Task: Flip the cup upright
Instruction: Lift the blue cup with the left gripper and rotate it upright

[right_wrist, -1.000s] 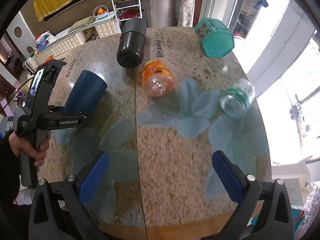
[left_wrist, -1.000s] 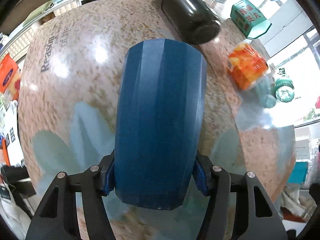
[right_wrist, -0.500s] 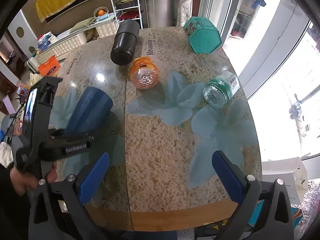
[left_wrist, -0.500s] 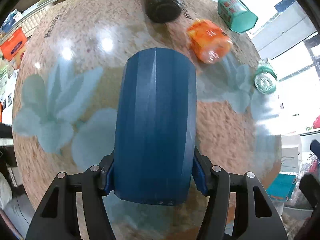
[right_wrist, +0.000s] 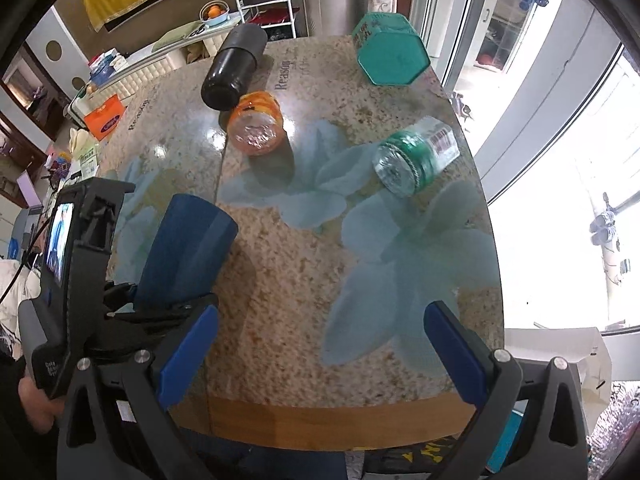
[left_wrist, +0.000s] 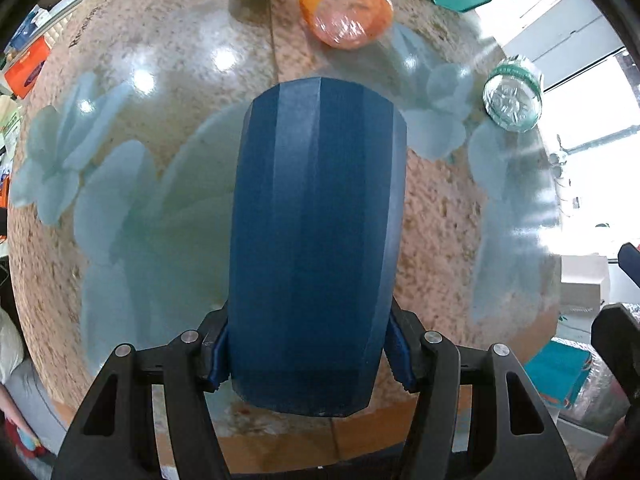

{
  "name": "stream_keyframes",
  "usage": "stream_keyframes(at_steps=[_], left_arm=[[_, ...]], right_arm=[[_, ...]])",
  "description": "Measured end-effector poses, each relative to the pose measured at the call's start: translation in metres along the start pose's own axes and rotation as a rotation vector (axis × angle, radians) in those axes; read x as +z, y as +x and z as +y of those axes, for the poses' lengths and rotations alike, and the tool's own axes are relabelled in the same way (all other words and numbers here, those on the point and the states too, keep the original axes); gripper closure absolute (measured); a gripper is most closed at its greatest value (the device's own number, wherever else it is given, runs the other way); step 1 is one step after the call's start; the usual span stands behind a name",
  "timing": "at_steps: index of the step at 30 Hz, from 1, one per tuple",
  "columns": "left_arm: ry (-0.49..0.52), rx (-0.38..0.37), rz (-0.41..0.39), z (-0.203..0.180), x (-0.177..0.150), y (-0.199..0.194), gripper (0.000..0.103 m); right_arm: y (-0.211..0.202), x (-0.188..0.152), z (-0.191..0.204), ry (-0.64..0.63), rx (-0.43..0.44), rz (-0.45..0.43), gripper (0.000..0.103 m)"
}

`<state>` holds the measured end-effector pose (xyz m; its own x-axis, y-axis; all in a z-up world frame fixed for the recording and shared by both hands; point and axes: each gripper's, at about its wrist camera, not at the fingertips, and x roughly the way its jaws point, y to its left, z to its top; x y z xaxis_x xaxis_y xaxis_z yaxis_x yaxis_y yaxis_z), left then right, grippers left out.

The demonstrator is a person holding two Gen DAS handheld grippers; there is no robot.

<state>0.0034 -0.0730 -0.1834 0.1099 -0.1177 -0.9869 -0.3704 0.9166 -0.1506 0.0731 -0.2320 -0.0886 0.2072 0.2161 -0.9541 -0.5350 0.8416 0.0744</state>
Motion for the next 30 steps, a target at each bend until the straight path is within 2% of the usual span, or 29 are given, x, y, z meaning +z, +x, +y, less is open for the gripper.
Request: stream_keyframes(at_steps=[6, 9, 11, 13, 17, 21, 26, 30], left_arm=[[-0.003, 0.040, 0.051, -0.031, -0.001, 0.017, 0.037], [0.004, 0.053, 0.051, -0.045, 0.003, 0.024, 0.032], [0.002, 0.068, 0.053, -0.053, 0.005, 0.028, 0.023], [0.002, 0.068, 0.053, -0.060, 0.005, 0.032, 0.020], [0.025, 0.071, 0.024, -0.066, 0.003, 0.036, 0.005], [0.040, 0.093, 0.007, -0.075, 0.004, 0.036, 0.000], [0.053, 0.076, -0.022, -0.080, 0.009, 0.033, 0.000], [0.052, 0.079, -0.011, -0.081, 0.012, 0.030, 0.000]], right_arm=[[0.001, -0.001, -0.012, -0.021, 0.020, 0.014, 0.000], [0.001, 0.000, -0.017, -0.025, 0.026, 0.012, 0.000], [0.001, -0.001, -0.019, -0.027, 0.033, 0.013, 0.000], [0.001, -0.002, -0.021, -0.025, 0.037, 0.012, 0.000], [0.001, -0.003, -0.023, -0.018, 0.053, 0.009, 0.000], [0.001, -0.004, -0.023, -0.016, 0.061, 0.010, 0.000], [0.001, -0.003, -0.020, -0.017, 0.068, 0.007, 0.000], [0.002, -0.003, -0.017, -0.021, 0.069, 0.010, 0.000]])
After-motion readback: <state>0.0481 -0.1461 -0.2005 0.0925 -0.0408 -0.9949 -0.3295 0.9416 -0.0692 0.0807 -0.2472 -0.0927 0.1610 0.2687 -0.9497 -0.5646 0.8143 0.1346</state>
